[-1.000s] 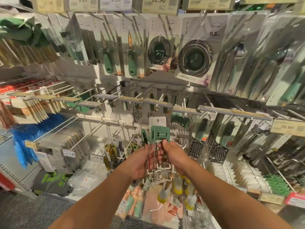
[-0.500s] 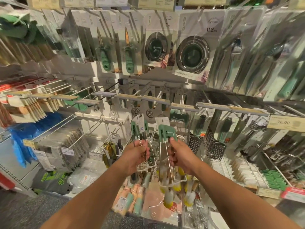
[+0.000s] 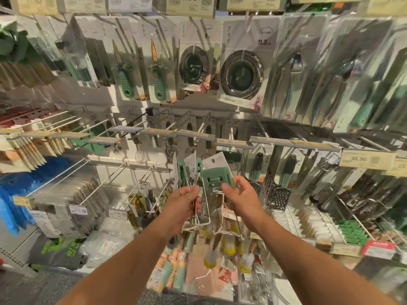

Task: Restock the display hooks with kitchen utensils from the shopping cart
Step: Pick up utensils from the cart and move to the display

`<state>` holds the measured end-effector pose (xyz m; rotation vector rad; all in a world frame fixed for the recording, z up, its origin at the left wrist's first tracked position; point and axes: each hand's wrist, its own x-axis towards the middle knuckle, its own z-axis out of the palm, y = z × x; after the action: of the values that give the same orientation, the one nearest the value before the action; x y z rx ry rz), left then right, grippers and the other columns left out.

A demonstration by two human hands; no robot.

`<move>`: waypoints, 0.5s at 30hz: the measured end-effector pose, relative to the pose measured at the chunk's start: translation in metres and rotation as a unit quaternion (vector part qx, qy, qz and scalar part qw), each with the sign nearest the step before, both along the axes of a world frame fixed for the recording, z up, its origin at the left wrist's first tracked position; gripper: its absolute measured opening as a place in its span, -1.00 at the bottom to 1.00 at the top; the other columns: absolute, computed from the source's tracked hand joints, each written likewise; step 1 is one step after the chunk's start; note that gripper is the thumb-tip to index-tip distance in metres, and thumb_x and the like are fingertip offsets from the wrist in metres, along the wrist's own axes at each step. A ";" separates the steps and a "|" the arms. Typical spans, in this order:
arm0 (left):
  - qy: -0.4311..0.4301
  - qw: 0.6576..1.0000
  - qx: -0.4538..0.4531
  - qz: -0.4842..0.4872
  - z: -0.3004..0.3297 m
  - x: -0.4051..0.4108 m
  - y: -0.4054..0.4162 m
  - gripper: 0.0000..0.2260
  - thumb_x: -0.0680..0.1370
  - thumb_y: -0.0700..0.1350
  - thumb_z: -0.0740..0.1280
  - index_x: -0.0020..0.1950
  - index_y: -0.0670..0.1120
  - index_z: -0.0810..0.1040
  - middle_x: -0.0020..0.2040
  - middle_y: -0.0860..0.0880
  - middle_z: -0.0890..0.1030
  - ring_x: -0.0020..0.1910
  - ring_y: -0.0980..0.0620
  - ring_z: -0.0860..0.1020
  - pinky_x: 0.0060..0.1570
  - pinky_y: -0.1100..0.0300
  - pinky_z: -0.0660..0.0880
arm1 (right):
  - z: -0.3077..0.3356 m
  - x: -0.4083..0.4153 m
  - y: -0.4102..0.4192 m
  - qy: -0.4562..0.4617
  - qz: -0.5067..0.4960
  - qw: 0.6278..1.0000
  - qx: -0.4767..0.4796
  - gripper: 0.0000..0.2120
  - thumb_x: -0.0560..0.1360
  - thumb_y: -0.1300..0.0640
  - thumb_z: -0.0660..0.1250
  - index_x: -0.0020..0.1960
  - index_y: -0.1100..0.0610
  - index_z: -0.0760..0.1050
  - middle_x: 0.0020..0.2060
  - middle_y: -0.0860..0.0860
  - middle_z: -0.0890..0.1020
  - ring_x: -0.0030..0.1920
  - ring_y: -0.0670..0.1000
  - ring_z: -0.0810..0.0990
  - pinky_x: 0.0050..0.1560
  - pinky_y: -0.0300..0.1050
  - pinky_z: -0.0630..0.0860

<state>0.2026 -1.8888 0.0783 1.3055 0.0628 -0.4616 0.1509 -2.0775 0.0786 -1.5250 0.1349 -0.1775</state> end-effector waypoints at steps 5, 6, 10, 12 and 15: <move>-0.012 1.000 0.006 0.012 0.000 0.004 -0.004 -0.92 0.66 -0.16 0.37 0.09 -0.17 0.59 -0.36 -0.04 0.57 -0.39 0.03 0.51 -0.32 0.16 0.55 | 0.002 -0.004 -0.007 -0.032 -0.047 0.998 -0.005 -0.82 0.58 -0.02 0.43 0.11 0.04 0.65 -0.19 -0.01 0.70 -0.23 0.01 0.59 -0.23 -0.04 0.55; -0.014 1.000 0.006 0.011 0.000 0.006 -0.003 -0.91 0.66 -0.16 0.36 0.10 -0.17 0.58 -0.36 -0.04 0.57 -0.40 0.03 0.51 -0.31 0.15 0.54 | 0.002 -0.004 -0.009 -0.032 -0.054 0.998 -0.001 -0.77 0.58 -0.07 0.40 0.12 0.06 0.64 -0.29 -0.03 0.61 -0.33 -0.03 0.47 -0.35 -0.11 0.45; -0.022 1.000 0.017 0.006 0.000 0.009 -0.004 -0.90 0.66 -0.14 0.36 0.11 -0.16 0.59 -0.35 -0.03 0.59 -0.39 0.04 0.53 -0.30 0.15 0.56 | 0.002 -0.005 -0.015 -0.020 -0.075 0.997 -0.007 -0.70 0.62 -0.11 0.32 0.13 0.11 0.56 -0.33 0.00 0.49 -0.39 -0.09 0.38 -0.39 -0.22 0.34; -0.018 1.000 0.015 0.008 0.000 0.008 -0.007 -0.91 0.65 -0.14 0.38 0.07 -0.16 0.60 -0.33 -0.04 0.58 -0.40 0.05 0.54 -0.33 0.18 0.57 | 0.001 -0.003 -0.016 -0.001 -0.084 0.996 -0.006 -0.78 0.67 -0.06 0.27 0.12 0.08 0.54 -0.38 -0.21 0.56 -0.40 -0.22 0.45 -0.36 -0.33 0.37; -0.016 1.000 0.017 0.005 -0.001 0.007 -0.010 -0.90 0.65 -0.13 0.40 0.08 -0.15 0.60 -0.28 -0.08 0.58 -0.38 0.03 0.55 -0.35 0.20 0.57 | -0.001 0.004 -0.011 0.009 -0.109 0.994 -0.023 -0.27 0.43 -0.47 0.34 0.29 0.11 0.47 -0.18 -0.26 0.52 -0.23 -0.27 0.45 -0.20 -0.30 0.41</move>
<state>0.2095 -1.8986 0.0772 1.3451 0.0501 -0.4319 0.1548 -2.0886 0.0778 -1.5576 0.3148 -0.3426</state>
